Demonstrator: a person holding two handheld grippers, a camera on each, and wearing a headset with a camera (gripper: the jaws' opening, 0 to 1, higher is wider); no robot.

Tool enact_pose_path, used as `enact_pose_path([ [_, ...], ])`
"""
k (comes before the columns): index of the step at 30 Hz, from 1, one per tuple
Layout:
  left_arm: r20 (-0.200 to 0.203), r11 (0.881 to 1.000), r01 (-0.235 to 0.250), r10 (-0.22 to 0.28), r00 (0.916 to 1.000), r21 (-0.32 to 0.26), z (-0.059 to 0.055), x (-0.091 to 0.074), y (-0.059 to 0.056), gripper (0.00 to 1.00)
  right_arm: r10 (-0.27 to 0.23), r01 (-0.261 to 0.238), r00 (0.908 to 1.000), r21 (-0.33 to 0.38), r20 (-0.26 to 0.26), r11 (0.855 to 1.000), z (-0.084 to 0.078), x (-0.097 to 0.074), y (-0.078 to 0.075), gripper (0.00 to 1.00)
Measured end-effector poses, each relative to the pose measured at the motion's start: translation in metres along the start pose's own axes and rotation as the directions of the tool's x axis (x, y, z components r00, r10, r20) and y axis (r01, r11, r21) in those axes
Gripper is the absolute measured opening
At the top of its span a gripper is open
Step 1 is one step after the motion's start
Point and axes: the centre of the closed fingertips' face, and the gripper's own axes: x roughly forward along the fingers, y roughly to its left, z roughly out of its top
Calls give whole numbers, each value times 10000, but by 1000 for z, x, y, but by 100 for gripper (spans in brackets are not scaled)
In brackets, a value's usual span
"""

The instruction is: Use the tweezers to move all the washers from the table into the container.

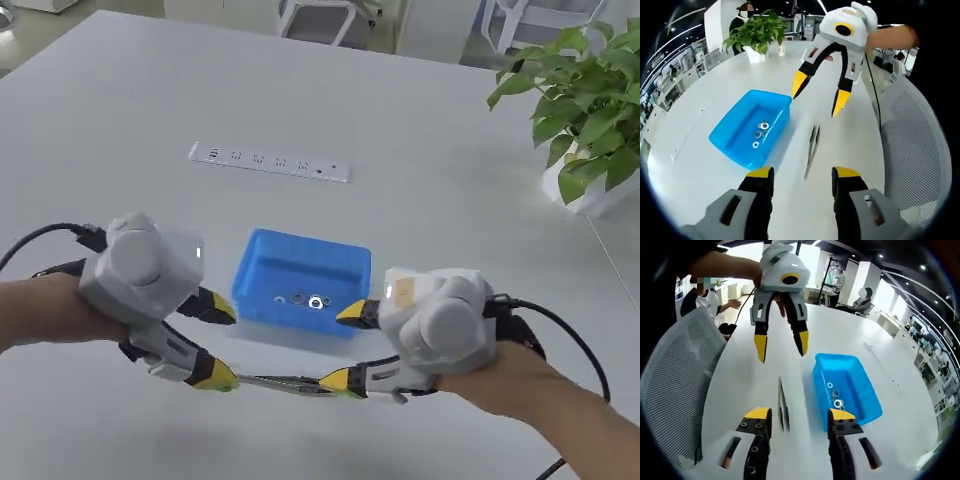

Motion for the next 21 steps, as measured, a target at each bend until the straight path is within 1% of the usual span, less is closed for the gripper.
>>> enact_pose_path([
  [1,308,9999,-124,127,9994,-87,6,-3,1,55,-182,178,9997,199,158,9996,1,-4,-3,49],
  [2,369,9998,-152,157,9992,-114,7,-4,1,57,-346,333,9990,433,281,9985,1,-8,-6,51],
  [4,724,9988,-352,375,9967,-326,14,-10,3,61,-803,752,9952,880,562,9933,-1,-18,-15,56],
  [6,1139,9972,-513,573,9918,-549,21,-14,4,66,-1247,1137,9892,1328,776,9846,-5,-26,-23,62],
  [7,1400,9962,-587,673,9879,-645,26,-17,4,68,-1496,1350,9850,1562,860,9785,-8,-31,-27,65],
  [9,1670,9956,-633,741,9832,-690,31,-20,4,71,-1699,1513,9813,1837,904,9713,-13,-36,-30,69],
  [10,1831,9953,-691,804,9798,-673,33,-21,3,73,-1877,1647,9774,2060,973,9646,-16,-40,-33,71],
  [11,1906,9950,-713,834,9781,-696,34,-22,3,74,-1964,1716,9755,2160,991,9612,-18,-42,-35,73],
  [13,2178,9937,-793,949,9714,-793,38,-24,3,76,-2105,1815,9723,2398,1013,9537,-23,-47,-36,77],
  [14,2314,9927,-827,1009,9676,-873,40,-25,3,78,-2208,1876,9693,2548,1085,9486,-24,-50,-37,78],
  [15,2401,9920,-859,1060,9649,-925,40,-26,3,80,-2219,1858,9683,2635,1145,9466,-25,-52,-36,80],
  [17,2652,9899,-945,1197,9567,-1057,41,-27,3,84,-2210,1829,9688,2778,1122,9430,-30,-54,-33,85],
  [19,2755,9884,-970,1262,9530,-1172,41,-29,3,87,-2264,1913,9688,2760,1010,9419,-35,-55,-30,87],
  [21,2795,9868,-997,1323,9510,-1279,40,-30,3,89,-2279,1890,9683,2961,1026,9363,-38,-57,-29,89],
])
